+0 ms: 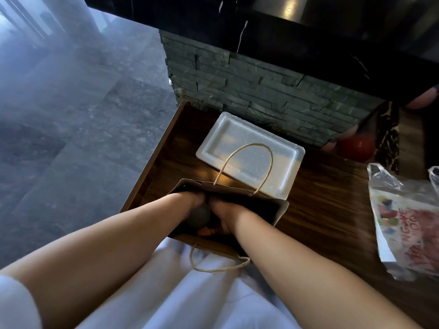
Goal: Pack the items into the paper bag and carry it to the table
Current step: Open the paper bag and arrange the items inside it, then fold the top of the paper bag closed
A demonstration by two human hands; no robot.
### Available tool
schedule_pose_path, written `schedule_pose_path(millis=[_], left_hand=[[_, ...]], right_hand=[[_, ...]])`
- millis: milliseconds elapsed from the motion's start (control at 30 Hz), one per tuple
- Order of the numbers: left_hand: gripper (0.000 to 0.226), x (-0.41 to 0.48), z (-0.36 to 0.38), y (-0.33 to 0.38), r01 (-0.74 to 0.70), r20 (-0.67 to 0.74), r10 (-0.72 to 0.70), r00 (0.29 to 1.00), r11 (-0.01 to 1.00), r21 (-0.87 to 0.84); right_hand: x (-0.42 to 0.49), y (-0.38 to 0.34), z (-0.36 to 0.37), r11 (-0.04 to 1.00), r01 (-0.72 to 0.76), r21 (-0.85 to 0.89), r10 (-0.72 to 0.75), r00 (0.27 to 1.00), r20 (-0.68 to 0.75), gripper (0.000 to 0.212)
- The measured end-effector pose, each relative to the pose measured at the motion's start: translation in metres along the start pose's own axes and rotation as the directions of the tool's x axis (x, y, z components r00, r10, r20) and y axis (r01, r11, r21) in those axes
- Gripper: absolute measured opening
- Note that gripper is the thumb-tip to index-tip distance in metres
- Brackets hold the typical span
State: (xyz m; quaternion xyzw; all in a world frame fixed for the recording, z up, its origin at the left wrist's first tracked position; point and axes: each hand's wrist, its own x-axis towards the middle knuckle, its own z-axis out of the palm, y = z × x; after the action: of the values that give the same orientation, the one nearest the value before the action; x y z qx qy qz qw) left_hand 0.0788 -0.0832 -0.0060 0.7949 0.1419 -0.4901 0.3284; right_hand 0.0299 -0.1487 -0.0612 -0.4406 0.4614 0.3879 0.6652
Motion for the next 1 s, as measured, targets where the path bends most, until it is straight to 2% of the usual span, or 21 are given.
schedule_pose_path(millis=[67,100,167,233,300,367,433,467,500,567,633,667,733,833,867,933,1000], left_hand=[[0.034,-0.006,-0.001,0.002,0.005,-0.023,-0.007,1.000,0.997,-0.074],[0.032,-0.006,-0.002,0.003,0.020,0.014,-0.018,1.000,0.994,-0.107],[0.030,-0.012,-0.007,0.006,0.058,0.135,-0.041,0.990,0.990,-0.130],[0.025,-0.030,-0.020,0.010,0.135,0.308,-0.067,0.949,0.970,-0.204],[0.025,-0.042,-0.041,0.013,0.089,0.351,0.011,0.936,0.959,-0.268],[0.044,-0.054,-0.070,0.017,-0.015,0.333,0.132,0.934,0.944,-0.331],[0.055,-0.065,-0.100,0.017,-0.119,0.376,0.289,0.880,0.902,-0.415],[0.050,-0.072,-0.112,0.015,-0.166,0.391,0.376,0.840,0.865,-0.474],[0.041,-0.074,-0.122,0.010,-0.219,0.352,0.446,0.823,0.820,-0.528],[0.025,-0.067,-0.133,-0.004,-0.343,0.124,0.500,0.857,0.735,-0.584],[0.023,-0.052,-0.135,-0.024,-0.404,-0.087,0.425,0.901,0.750,-0.524],[0.024,-0.043,-0.133,-0.037,-0.397,-0.124,0.384,0.915,0.800,-0.449],[0.028,-0.026,-0.126,-0.062,-0.354,-0.118,0.334,0.935,0.892,-0.283],[0.037,-0.011,-0.108,-0.089,-0.322,-0.048,0.319,0.947,0.936,-0.139],[0.040,-0.010,-0.100,-0.092,-0.325,-0.017,0.325,0.946,0.939,-0.117],[0.046,-0.008,-0.082,-0.093,-0.361,0.041,0.363,0.931,0.931,-0.050],[0.047,-0.005,-0.066,-0.092,-0.444,0.094,0.436,0.895,0.890,0.104]], right_hand=[[-0.007,-0.001,-0.002,1.000,0.001,0.007,-0.001,1.000,-0.005,0.043],[-0.012,-0.002,-0.004,0.999,-0.005,0.032,0.006,1.000,-0.009,0.043],[-0.028,-0.005,-0.006,0.995,0.009,0.103,-0.008,1.000,-0.006,0.042],[-0.050,-0.008,-0.009,0.989,0.102,0.111,-0.102,0.995,0.001,0.037],[-0.076,-0.007,-0.018,0.968,0.250,0.037,-0.249,0.968,-0.020,0.033],[-0.107,-0.003,-0.035,0.912,0.410,0.005,-0.410,0.912,0.007,0.029],[-0.136,0.009,-0.059,0.831,0.556,0.028,-0.556,0.829,0.061,0.035],[-0.149,0.018,-0.072,0.784,0.617,0.062,-0.620,0.780,0.080,0.041],[-0.160,0.028,-0.086,0.738,0.666,0.108,-0.675,0.734,0.078,0.046],[-0.172,0.051,-0.110,0.672,0.724,0.157,-0.734,0.679,0.015,0.041],[-0.169,0.076,-0.125,0.653,0.753,0.077,-0.741,0.657,-0.139,0.022],[-0.161,0.088,-0.130,0.670,0.741,-0.029,-0.726,0.647,-0.236,0.023],[-0.144,0.107,-0.133,0.732,0.616,-0.291,-0.679,0.627,-0.381,0.044],[-0.122,0.122,-0.127,0.764,0.467,-0.446,-0.630,0.690,-0.356,0.055],[-0.117,0.122,-0.122,0.749,0.485,-0.451,-0.643,0.694,-0.322,0.058],[-0.110,0.120,-0.107,0.703,0.573,-0.421,-0.702,0.654,-0.282,0.060],[-0.102,0.114,-0.091,0.702,0.609,-0.370,-0.711,0.630,-0.312,0.060]])
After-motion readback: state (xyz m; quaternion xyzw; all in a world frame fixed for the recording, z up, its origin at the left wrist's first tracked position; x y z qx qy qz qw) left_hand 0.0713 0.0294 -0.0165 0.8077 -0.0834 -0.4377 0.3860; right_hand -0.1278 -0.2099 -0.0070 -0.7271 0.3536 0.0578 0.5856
